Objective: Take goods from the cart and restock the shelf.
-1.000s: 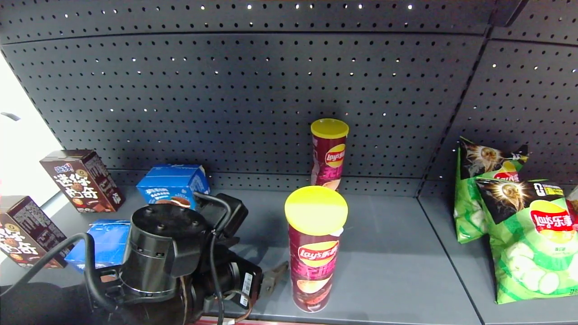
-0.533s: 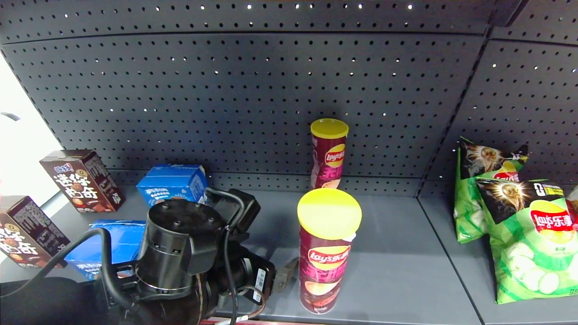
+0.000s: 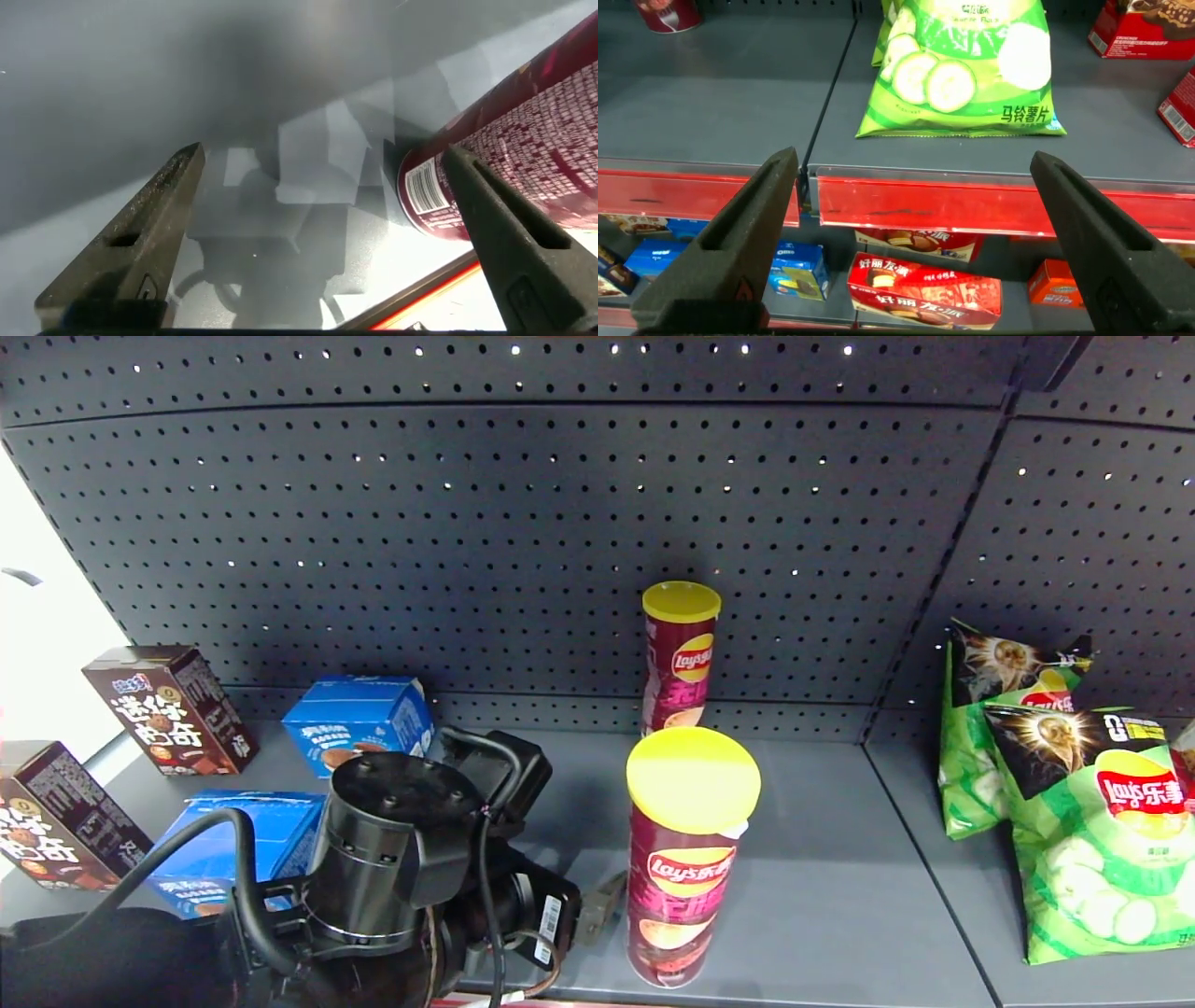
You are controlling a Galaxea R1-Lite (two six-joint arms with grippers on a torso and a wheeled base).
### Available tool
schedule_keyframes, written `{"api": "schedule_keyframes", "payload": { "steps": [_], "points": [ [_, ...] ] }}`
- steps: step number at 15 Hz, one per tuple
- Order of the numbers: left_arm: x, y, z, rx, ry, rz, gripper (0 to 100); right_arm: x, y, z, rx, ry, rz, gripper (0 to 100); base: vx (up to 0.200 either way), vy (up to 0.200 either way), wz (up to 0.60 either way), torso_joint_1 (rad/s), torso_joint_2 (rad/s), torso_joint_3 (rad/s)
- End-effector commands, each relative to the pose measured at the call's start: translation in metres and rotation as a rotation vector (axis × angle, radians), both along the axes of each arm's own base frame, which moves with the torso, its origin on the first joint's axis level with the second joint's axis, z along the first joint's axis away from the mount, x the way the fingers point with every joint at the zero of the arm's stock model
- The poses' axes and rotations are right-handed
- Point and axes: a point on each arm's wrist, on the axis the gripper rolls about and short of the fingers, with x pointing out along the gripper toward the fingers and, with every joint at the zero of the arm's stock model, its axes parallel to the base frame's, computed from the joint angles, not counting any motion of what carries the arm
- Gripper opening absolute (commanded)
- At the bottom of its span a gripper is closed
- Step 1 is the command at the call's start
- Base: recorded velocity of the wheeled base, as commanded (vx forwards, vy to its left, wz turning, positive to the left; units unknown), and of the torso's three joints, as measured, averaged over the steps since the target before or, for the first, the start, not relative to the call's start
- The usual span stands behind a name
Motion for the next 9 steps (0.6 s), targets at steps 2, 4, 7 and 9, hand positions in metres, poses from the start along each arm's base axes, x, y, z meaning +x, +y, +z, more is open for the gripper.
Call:
{"api": "schedule_keyframes", "payload": {
  "steps": [2, 4, 7, 9],
  "points": [
    [0.0015, -0.0017, 0.0002, -0.002, -0.001, 0.0, 100, 0.0001, 0.0, 0.0, 0.0, 0.001, 0.001, 100, 0.0, 0.0, 0.0, 0.0, 0.0, 0.0],
    [0.0023, -0.0025, 0.0005, -0.003, -0.002, 0.0, 100, 0.0001, 0.0, 0.0, 0.0, 0.001, 0.001, 100, 0.0, 0.0, 0.0, 0.0, 0.0, 0.0],
    [0.0021, -0.0023, -0.0007, 0.001, 0.001, 0.0, 100, 0.0001, 0.0, 0.0, 0.0, 0.001, 0.001, 100, 0.0, 0.0, 0.0, 0.0, 0.0, 0.0],
    [0.0026, -0.0029, -0.0004, 0.0, 0.0, 0.0, 100, 0.0001, 0.0, 0.0, 0.0, 0.001, 0.001, 100, 0.0, 0.0, 0.0, 0.0, 0.0, 0.0]
  ]
}}
